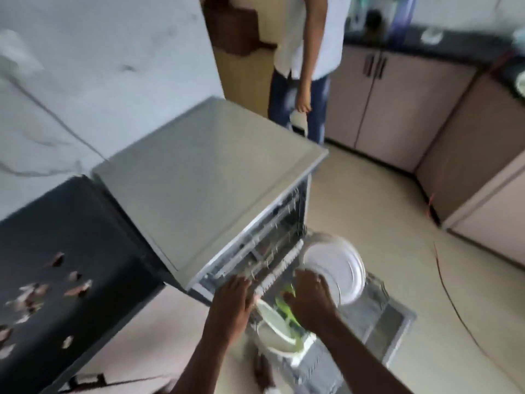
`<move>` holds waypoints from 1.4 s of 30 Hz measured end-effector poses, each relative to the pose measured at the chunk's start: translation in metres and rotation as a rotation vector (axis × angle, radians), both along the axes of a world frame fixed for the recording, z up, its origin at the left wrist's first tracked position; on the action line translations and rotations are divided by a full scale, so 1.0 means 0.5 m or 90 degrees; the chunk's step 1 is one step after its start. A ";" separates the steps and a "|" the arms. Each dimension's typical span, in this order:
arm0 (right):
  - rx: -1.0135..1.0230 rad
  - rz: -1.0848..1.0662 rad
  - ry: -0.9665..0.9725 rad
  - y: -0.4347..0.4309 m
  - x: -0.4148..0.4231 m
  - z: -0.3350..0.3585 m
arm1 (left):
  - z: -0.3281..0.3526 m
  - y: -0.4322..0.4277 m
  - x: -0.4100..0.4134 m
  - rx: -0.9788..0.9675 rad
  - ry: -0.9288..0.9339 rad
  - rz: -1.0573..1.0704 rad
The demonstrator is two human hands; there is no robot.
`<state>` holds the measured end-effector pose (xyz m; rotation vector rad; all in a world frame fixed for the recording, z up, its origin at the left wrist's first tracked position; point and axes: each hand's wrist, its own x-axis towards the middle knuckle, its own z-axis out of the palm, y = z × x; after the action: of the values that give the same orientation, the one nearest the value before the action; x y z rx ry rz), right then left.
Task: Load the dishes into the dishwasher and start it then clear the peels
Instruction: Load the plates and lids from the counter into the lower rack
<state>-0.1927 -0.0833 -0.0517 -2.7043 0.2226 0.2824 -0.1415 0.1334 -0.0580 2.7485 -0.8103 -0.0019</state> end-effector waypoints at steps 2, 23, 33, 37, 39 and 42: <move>0.000 0.055 -0.045 0.051 0.008 0.054 | 0.052 0.065 -0.033 -0.020 -0.005 0.040; 0.051 0.545 -0.145 0.751 0.001 0.328 | 0.301 0.691 -0.384 -0.099 0.045 0.642; 0.045 0.629 -0.156 1.120 -0.044 0.329 | 0.285 1.011 -0.471 -0.080 0.038 0.717; 0.025 0.650 -0.145 1.251 -0.055 0.322 | 0.288 1.111 -0.485 -0.071 0.042 0.731; 0.021 0.669 -0.143 1.300 -0.060 0.321 | 0.287 1.146 -0.493 -0.055 0.050 0.735; 0.014 0.707 -0.138 1.372 -0.062 0.319 | 0.279 1.199 -0.503 -0.034 0.054 0.757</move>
<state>-0.2237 0.6028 0.1080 -2.5147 -1.3446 0.2743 -0.3929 0.7327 0.0813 2.6992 0.8795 0.1309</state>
